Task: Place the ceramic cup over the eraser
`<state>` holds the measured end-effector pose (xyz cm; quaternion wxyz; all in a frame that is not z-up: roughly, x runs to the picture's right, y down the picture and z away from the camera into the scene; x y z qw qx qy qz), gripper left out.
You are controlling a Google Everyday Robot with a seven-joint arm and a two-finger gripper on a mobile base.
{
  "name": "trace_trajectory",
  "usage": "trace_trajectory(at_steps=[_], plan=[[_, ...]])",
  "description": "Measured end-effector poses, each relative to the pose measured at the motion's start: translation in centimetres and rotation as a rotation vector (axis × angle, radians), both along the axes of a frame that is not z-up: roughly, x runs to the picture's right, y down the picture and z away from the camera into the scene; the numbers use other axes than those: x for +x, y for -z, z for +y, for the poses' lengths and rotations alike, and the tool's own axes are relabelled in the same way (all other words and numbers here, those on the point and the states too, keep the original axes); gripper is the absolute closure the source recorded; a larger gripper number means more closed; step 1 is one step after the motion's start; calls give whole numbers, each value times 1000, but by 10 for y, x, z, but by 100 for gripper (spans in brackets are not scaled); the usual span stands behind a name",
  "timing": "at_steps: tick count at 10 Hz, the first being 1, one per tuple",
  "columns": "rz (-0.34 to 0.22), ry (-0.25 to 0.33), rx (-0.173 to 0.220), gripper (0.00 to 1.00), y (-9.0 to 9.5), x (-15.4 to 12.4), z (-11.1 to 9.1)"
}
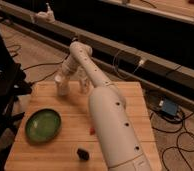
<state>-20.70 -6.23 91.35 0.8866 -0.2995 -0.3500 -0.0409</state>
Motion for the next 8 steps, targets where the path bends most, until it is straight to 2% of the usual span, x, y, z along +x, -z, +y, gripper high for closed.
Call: trace_trajectory(at_steps=[2, 4, 8], plan=[[0, 4, 0, 98, 16, 2, -6], [-2, 54, -58, 98, 45, 8, 2], [52, 100, -95, 98, 86, 44, 5]])
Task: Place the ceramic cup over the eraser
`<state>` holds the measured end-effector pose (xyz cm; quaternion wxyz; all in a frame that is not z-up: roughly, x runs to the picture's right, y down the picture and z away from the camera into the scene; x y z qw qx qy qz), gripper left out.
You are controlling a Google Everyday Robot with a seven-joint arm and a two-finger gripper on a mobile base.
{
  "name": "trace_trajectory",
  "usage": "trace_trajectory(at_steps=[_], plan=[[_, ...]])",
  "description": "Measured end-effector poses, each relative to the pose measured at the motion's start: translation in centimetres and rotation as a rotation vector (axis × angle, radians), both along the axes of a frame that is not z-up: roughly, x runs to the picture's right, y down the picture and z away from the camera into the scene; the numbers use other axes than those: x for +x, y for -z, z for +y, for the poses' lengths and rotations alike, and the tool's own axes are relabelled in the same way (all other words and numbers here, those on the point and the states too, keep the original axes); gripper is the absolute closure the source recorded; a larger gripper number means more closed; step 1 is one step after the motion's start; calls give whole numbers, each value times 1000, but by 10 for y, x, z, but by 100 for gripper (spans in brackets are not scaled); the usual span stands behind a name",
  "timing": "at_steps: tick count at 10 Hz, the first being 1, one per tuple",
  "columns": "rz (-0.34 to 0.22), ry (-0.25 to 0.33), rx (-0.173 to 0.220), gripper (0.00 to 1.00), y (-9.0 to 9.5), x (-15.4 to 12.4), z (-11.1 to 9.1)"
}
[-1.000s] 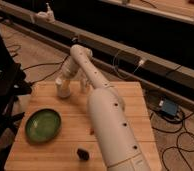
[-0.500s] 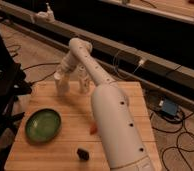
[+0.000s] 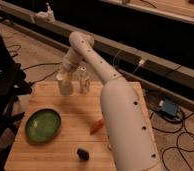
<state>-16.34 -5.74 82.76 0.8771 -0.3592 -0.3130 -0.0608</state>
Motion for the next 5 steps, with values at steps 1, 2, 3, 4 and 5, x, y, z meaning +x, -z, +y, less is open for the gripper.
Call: trace_trajectory(at_steps=[1, 2, 3, 4, 5], plan=[[19, -1, 0, 98, 10, 11, 0], [34, -10, 8, 98, 19, 20, -1], [44, -25, 19, 98, 28, 28, -1], [52, -45, 28, 98, 38, 37, 1], [60, -65, 35, 98, 50, 46, 6]])
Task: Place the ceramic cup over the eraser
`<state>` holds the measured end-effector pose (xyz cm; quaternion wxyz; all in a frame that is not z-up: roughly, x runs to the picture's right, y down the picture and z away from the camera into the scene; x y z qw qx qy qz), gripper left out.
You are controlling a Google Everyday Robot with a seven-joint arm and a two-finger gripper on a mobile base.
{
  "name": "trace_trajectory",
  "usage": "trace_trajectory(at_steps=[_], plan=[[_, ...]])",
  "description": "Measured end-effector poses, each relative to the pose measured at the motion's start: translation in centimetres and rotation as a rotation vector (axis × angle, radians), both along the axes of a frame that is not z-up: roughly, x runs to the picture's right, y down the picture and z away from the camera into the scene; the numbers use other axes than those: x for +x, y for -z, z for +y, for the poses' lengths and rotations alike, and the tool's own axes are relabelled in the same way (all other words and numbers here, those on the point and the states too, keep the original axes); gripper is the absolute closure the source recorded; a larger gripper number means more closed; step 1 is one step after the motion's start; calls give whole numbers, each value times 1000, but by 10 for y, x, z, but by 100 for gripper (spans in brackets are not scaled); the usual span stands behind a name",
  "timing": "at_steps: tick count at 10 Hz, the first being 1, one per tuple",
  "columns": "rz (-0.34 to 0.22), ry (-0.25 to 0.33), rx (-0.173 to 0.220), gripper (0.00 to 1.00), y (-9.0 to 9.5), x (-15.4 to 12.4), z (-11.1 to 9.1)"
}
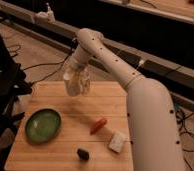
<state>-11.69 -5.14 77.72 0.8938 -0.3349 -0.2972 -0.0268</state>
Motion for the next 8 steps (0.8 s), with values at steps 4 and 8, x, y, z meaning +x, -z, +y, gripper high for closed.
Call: trace_trajectory(at_steps=[4, 8], plan=[[27, -64, 4, 98, 33, 35, 27], [56, -102, -23, 98, 51, 68, 57]])
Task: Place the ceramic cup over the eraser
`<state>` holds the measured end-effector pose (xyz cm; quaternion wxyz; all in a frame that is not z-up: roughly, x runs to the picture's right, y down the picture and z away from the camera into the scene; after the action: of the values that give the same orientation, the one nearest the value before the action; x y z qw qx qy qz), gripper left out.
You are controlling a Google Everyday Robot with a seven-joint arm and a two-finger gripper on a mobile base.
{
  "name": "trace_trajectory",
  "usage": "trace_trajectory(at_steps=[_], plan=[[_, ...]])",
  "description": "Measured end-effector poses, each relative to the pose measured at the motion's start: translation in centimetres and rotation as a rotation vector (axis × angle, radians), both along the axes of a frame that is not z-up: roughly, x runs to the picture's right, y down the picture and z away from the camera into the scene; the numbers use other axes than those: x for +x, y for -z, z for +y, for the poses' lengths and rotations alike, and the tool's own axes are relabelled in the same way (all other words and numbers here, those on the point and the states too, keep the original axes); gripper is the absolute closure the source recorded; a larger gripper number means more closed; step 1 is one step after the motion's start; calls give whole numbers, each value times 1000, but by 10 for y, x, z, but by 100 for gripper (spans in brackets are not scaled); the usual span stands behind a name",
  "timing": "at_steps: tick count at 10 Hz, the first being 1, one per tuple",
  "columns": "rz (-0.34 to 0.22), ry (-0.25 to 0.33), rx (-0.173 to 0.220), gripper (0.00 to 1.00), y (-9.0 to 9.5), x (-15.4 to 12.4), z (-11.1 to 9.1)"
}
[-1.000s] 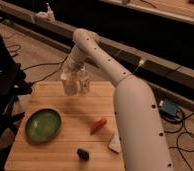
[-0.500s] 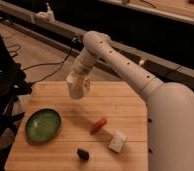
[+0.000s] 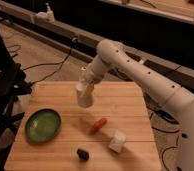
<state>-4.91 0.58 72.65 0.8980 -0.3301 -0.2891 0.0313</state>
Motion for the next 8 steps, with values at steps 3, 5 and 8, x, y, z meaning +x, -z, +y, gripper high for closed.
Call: trace_trajectory(at_steps=[3, 5, 8], plan=[[-3, 2, -1, 98, 1, -2, 1], [-3, 2, -1, 98, 0, -2, 1], [-8, 5, -3, 98, 3, -5, 4]])
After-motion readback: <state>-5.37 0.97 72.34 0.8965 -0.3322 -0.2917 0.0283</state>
